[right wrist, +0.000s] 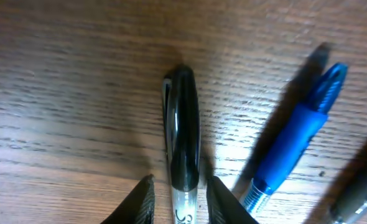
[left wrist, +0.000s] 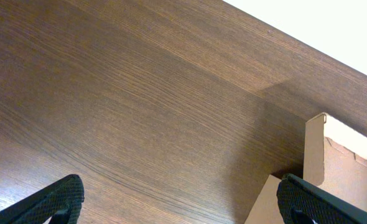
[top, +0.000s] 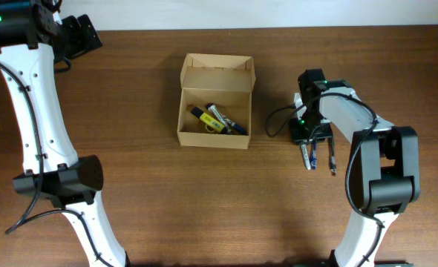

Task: Pack container
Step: 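Close the right gripper on the black pen and lift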

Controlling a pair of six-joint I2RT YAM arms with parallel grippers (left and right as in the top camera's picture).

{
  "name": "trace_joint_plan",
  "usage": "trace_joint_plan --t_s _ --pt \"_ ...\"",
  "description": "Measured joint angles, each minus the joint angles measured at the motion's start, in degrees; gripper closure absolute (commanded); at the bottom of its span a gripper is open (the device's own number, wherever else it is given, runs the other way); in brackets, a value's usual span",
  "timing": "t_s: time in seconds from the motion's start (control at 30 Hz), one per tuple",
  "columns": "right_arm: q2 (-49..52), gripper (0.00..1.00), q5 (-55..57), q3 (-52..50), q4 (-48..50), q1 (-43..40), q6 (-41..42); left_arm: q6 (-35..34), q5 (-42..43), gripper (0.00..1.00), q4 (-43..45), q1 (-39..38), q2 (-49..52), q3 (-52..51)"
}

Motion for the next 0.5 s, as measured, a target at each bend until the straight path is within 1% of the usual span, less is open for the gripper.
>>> trace_joint_plan --t_s 0.1,0.13,0.17,0.23,0.3,0.5 --pt "0.2 0.74 0.0 -0.3 0.1 0.0 -0.1 0.0 0.0 0.0 0.0 0.0 0.0 0.0" --pt "0.3 0.76 0.0 -0.3 0.1 0.0 -0.2 0.0 0.0 0.0 0.0 0.0 0.0 0.0" --pt "0.3 0.8 0.0 -0.3 0.1 0.0 -0.2 0.0 0.0 0.0 0.0 0.0 0.0 0.0" --pt "0.3 0.95 0.0 -0.2 0.1 0.0 -0.5 0.0 0.0 0.0 0.0 0.0 0.0 0.0" --pt "0.3 0.96 0.1 -0.2 0.1 0.0 -0.3 0.0 0.0 0.0 0.0 0.0 0.0 0.0" --pt "0.7 0.96 -0.1 0.8 -1.0 0.0 -0.1 0.0 0.0 0.0 0.0 0.0 0.0 0.0"
